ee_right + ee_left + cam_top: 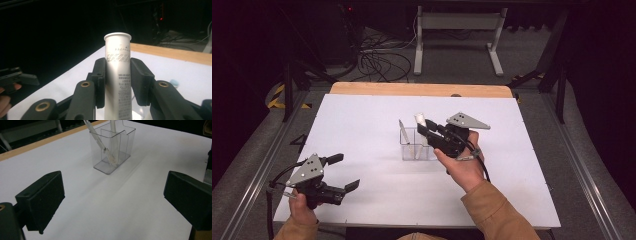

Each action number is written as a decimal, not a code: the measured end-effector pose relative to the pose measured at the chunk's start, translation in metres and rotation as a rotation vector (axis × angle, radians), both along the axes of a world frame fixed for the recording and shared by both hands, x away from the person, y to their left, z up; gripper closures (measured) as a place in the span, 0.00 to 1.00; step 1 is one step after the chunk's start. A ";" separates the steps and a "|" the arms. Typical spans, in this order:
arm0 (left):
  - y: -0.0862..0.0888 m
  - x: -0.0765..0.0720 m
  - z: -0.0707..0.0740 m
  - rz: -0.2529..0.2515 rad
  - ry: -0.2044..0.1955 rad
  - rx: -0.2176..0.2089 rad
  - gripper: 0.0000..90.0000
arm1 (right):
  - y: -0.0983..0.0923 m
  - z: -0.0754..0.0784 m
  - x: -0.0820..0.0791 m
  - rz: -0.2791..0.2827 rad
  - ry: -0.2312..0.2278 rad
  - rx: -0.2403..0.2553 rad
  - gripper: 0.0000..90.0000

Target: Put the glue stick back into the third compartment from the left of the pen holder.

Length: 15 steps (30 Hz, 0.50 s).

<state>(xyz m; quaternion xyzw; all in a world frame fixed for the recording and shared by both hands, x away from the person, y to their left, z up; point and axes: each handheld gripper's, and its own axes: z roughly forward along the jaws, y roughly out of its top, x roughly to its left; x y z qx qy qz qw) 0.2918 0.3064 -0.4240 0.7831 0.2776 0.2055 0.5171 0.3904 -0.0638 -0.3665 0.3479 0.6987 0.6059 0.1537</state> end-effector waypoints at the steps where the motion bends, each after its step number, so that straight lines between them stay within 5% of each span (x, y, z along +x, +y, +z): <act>1: 0.000 0.000 0.000 0.000 0.000 -0.001 0.04 | -0.002 0.000 0.001 -0.006 -0.004 -0.001 0.75; 15: 0.000 0.000 0.000 0.001 -0.001 0.001 0.04 | -0.019 -0.016 0.016 -0.080 -0.041 0.027 0.75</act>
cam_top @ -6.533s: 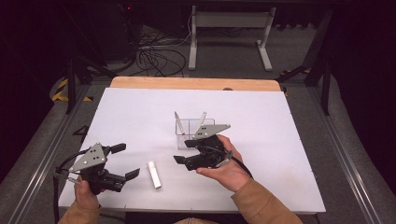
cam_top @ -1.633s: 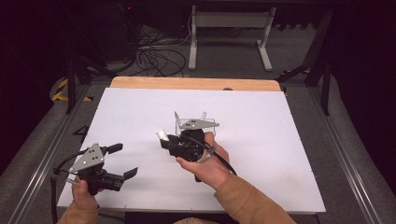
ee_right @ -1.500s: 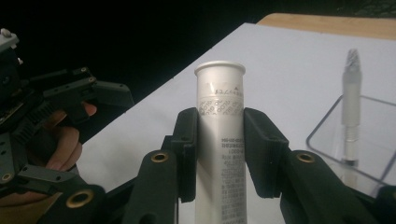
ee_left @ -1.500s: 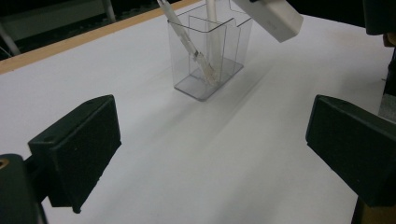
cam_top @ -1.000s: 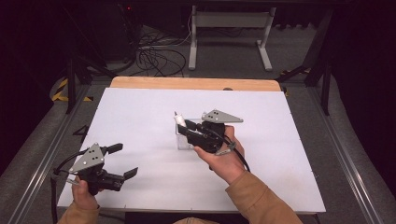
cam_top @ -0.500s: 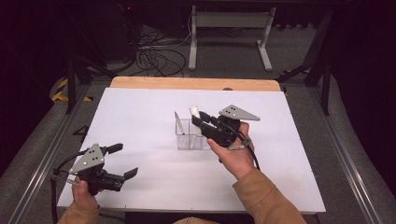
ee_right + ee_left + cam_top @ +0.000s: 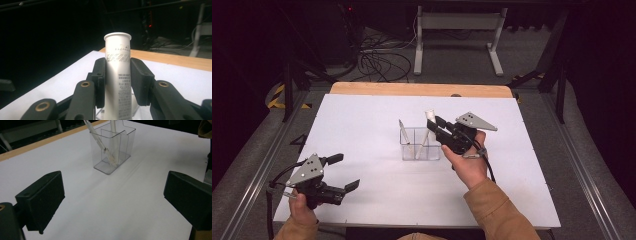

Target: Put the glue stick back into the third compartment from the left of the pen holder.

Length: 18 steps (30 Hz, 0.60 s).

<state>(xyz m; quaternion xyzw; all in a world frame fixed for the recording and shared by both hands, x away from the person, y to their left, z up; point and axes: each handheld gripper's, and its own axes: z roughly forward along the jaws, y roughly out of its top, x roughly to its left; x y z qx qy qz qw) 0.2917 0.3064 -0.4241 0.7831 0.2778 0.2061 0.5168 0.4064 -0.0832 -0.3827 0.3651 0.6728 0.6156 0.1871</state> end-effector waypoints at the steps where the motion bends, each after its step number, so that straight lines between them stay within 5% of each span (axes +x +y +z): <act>1: 0.000 0.000 0.000 -0.001 -0.002 0.000 0.04 | -0.002 -0.001 0.001 -0.009 -0.002 0.007 0.75; 18: -0.001 0.001 0.000 0.001 -0.001 0.002 0.04 | -0.011 -0.019 0.004 -0.071 -0.007 0.041 0.75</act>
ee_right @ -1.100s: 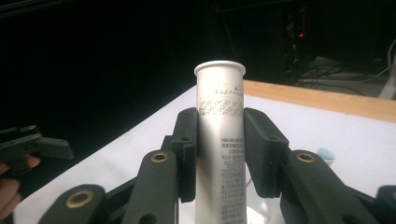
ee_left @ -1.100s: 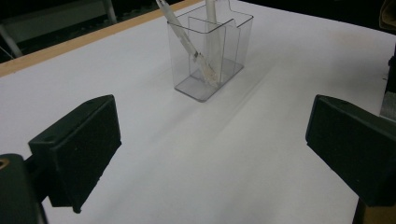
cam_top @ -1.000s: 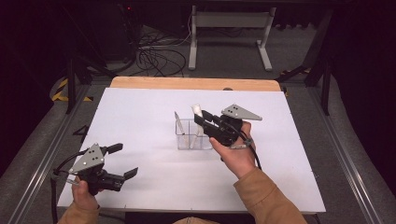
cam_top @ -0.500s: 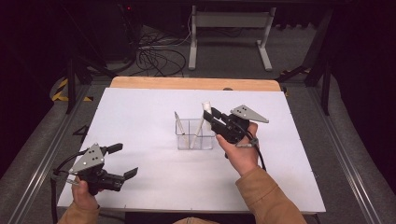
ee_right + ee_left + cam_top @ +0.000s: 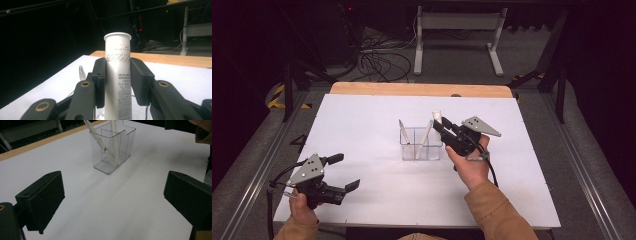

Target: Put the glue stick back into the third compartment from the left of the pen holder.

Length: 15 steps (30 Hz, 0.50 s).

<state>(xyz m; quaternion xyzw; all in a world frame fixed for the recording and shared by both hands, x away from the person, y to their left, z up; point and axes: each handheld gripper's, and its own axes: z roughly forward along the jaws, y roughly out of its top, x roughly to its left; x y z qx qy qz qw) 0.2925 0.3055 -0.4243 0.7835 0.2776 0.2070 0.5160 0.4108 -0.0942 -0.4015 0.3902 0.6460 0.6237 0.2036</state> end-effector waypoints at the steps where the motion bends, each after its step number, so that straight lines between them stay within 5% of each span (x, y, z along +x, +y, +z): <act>1: 0.000 0.000 0.000 0.000 0.000 0.000 0.04 | 0.001 -0.001 0.000 -0.001 0.002 0.005 0.75; 15: 0.000 0.000 0.000 -0.003 0.000 0.002 0.04 | 0.006 -0.019 0.005 -0.031 0.012 0.023 0.75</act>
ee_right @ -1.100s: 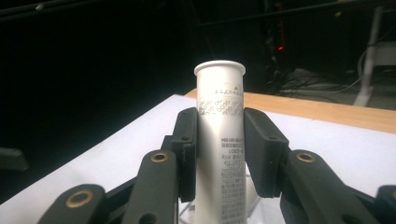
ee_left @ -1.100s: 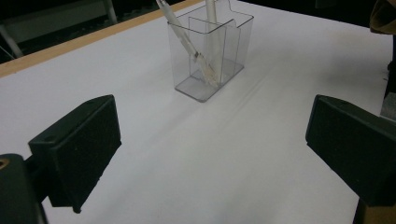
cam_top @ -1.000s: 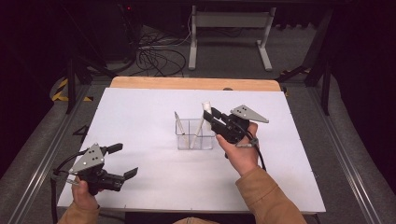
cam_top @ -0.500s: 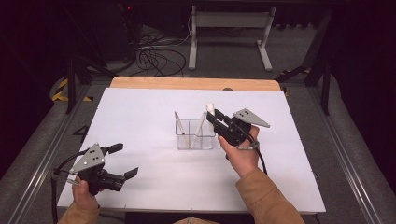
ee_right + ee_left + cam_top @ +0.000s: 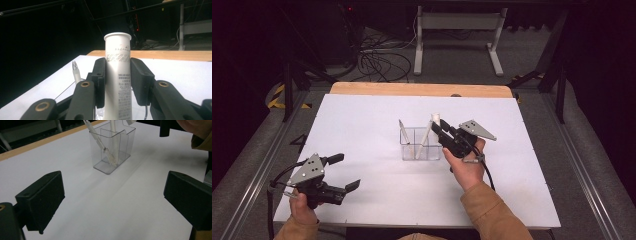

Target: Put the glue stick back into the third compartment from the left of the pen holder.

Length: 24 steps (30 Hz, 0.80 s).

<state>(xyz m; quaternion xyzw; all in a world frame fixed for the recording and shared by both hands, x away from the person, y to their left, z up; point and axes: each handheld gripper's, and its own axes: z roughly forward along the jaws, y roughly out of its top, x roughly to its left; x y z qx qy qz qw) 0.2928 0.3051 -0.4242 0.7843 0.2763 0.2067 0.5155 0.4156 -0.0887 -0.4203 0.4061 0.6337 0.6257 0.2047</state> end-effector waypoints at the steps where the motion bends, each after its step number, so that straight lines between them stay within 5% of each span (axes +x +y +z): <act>1: 0.000 0.000 0.000 0.000 0.000 0.000 0.04 | 0.000 -0.001 0.001 0.002 0.005 0.002 0.75; 10: 0.000 0.001 0.000 -0.002 0.004 -0.002 0.04 | -0.013 0.004 0.001 0.008 -0.039 -0.025 0.49; 24: -0.001 0.002 -0.001 -0.004 0.006 -0.007 0.04 | -0.019 0.013 -0.008 0.034 -0.101 -0.064 0.40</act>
